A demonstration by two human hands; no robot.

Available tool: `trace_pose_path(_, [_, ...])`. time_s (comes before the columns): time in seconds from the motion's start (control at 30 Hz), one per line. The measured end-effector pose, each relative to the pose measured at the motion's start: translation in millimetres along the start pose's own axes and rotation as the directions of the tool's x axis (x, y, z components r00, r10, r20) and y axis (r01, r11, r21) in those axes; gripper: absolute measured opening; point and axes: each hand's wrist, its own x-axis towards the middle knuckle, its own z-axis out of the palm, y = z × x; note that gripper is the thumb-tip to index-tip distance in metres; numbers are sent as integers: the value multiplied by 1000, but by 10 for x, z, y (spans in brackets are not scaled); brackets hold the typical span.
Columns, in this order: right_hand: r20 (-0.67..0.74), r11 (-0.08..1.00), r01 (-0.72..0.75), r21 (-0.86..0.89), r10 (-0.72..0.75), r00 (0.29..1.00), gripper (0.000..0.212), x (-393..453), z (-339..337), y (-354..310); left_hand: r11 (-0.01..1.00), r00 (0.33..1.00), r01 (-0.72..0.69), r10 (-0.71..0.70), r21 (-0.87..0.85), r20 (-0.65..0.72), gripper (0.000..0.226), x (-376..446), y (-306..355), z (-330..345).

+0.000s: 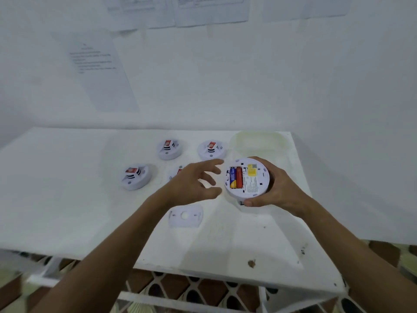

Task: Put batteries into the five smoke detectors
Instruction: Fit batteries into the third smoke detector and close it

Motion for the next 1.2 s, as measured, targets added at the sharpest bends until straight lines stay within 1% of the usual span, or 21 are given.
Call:
trace_pose_path(0.13, [39,1000,-14,9,13,999,90,62,112,15,988,990,136,-134,73,-31,63,-198,-377,-92])
trace_pose_path(0.33, [87,999,-22,-24,24,996,92,212,298,-37,964,972,233,-225,125,-72,65,-465,-752,-169])
trace_pose_path(0.4, [87,999,-21,-39,25,996,91,253,329,-53,951,966,258,-255,170,-42,70,-517,-858,-197])
trace_pose_path(0.53, [95,997,-35,-75,42,995,88,300,348,-58,905,937,308,-342,294,69,84,-557,-990,-183])
trace_pose_path(0.6, [102,995,-46,-89,55,993,89,323,360,-56,890,929,316,-360,329,84,87,-562,-1029,-161])
trace_pose_path(0.7, [101,994,-53,-99,63,993,92,356,369,-52,885,931,308,-356,351,80,87,-557,-1053,-148])
trace_pose_path(0.83, [104,994,-47,-103,58,993,95,396,354,-46,882,937,280,-338,379,93,65,-558,-1024,-163])
trace_pose_path(0.97, [116,994,-46,-101,57,992,96,415,337,-36,882,945,275,-321,382,61,56,-593,-996,-149])
trace_pose_path(1.07, [133,994,-45,-103,59,989,97,428,323,-21,890,954,276,-299,363,5,58,-650,-961,-170])
trace_pose_path(1.13, [145,993,-42,-106,57,988,95,436,321,-17,905,966,258,-251,339,-63,62,-675,-911,-242])
trace_pose_path(1.2, [155,993,-35,-110,52,986,94,448,319,-17,916,972,230,-198,329,-128,61,-667,-819,-339])
